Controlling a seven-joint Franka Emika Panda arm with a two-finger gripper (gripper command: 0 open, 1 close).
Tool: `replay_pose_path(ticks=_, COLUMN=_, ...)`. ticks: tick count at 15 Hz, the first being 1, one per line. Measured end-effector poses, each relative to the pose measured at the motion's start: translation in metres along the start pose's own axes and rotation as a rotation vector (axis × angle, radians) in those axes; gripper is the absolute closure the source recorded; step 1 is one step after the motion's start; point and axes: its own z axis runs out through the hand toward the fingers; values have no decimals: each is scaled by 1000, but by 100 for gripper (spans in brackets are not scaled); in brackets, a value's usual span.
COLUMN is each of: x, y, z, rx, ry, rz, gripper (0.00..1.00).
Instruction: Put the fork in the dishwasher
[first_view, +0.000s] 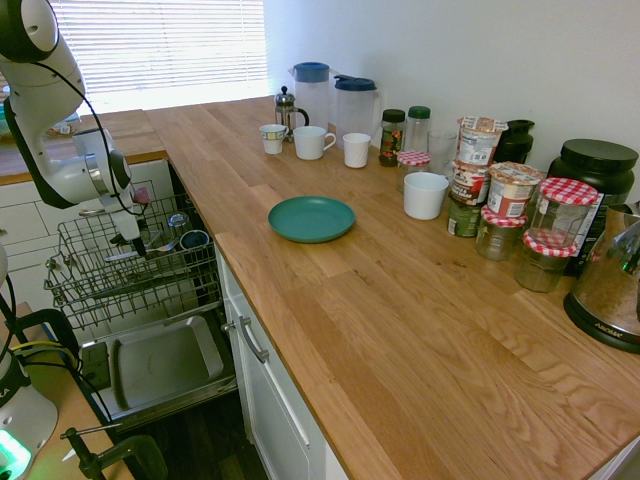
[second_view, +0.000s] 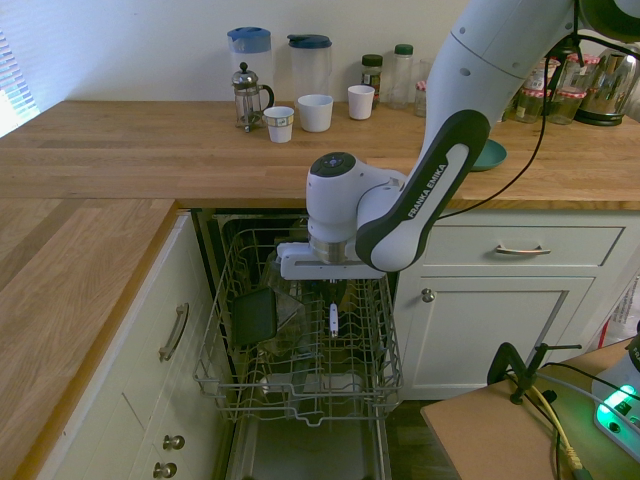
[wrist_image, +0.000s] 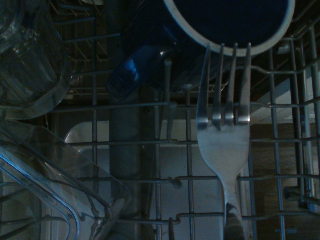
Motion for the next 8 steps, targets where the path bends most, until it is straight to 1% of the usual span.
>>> replay_pose_path(ticks=5, x=-7, y=13, z=10, rx=-24, ry=2, rz=-6, gripper=100)
replay_pose_path(ticks=8, x=-15, y=27, z=30, rx=-42, ry=-9, rz=-12, gripper=100)
